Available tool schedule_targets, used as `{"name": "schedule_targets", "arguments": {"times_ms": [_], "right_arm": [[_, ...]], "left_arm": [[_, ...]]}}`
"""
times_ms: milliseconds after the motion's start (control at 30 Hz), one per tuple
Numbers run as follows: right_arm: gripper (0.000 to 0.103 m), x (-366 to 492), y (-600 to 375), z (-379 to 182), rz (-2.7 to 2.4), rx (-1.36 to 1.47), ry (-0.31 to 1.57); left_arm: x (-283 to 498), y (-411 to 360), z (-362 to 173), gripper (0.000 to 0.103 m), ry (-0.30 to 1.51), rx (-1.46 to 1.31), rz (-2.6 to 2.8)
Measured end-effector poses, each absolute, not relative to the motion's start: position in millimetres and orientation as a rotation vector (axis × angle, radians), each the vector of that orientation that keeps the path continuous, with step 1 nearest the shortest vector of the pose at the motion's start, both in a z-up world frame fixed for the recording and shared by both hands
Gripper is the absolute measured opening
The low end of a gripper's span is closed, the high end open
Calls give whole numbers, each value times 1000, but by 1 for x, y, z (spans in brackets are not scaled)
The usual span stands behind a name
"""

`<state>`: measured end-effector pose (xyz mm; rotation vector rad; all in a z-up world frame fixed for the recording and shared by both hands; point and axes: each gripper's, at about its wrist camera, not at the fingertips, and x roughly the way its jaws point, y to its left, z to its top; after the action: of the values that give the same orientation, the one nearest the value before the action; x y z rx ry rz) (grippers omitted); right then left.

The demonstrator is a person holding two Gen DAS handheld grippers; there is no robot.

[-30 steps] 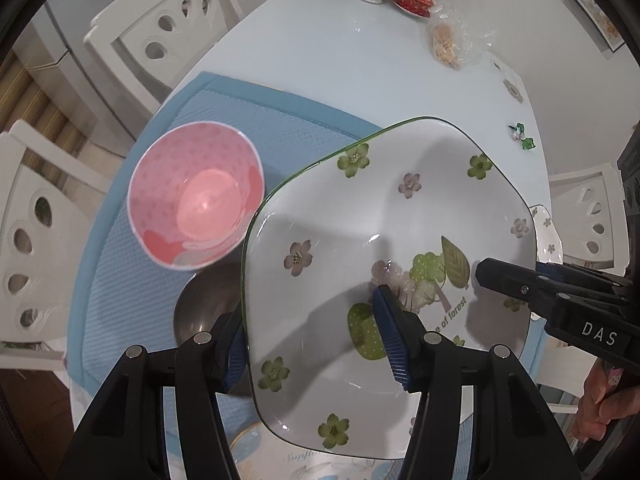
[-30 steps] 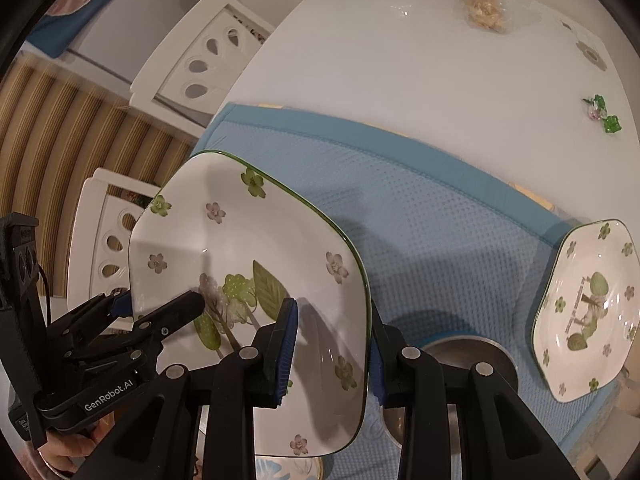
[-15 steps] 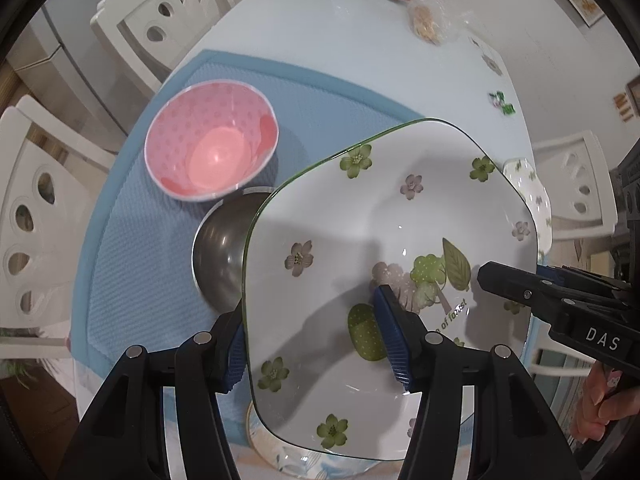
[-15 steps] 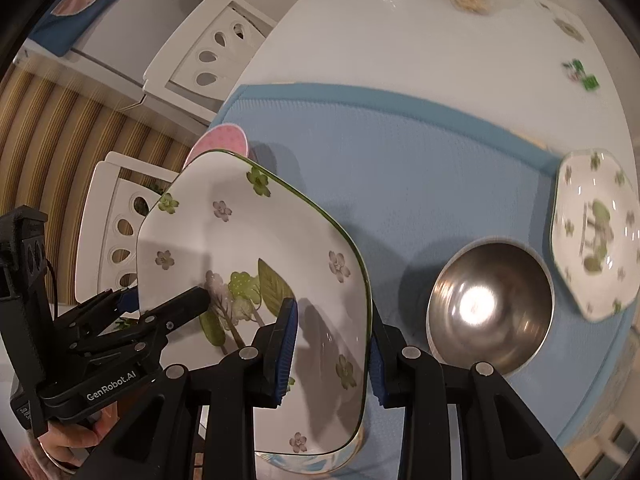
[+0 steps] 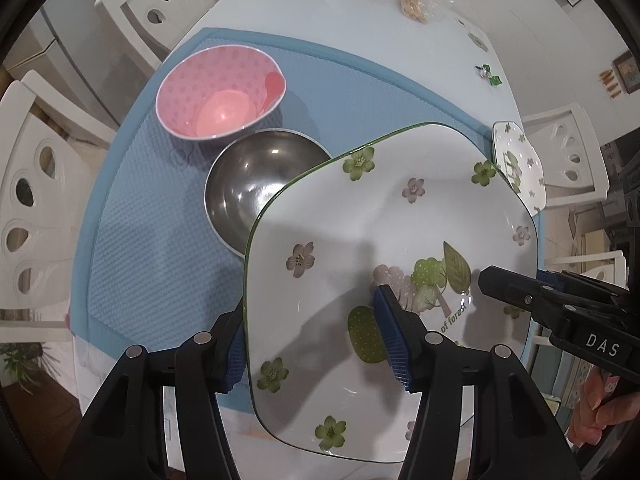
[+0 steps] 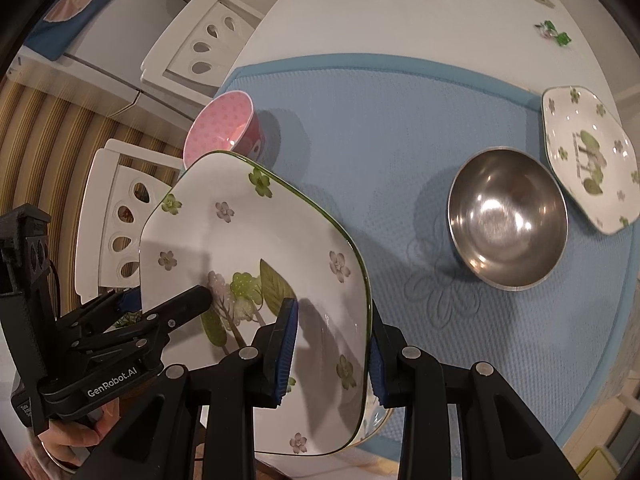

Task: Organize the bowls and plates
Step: 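Lift the hexagonal tree-print plate with both grippers toward the Sunflower plate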

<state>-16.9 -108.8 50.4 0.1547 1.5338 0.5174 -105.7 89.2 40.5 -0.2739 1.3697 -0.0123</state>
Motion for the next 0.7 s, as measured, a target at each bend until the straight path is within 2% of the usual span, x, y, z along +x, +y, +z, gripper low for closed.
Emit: {"name": "schedule_targets", "arguments": {"times_ms": [700], "right_arm": [[32, -61, -121, 23, 491, 214, 1589]], "left_arm": [[-143, 82, 14, 53, 1429, -245, -58]]}}
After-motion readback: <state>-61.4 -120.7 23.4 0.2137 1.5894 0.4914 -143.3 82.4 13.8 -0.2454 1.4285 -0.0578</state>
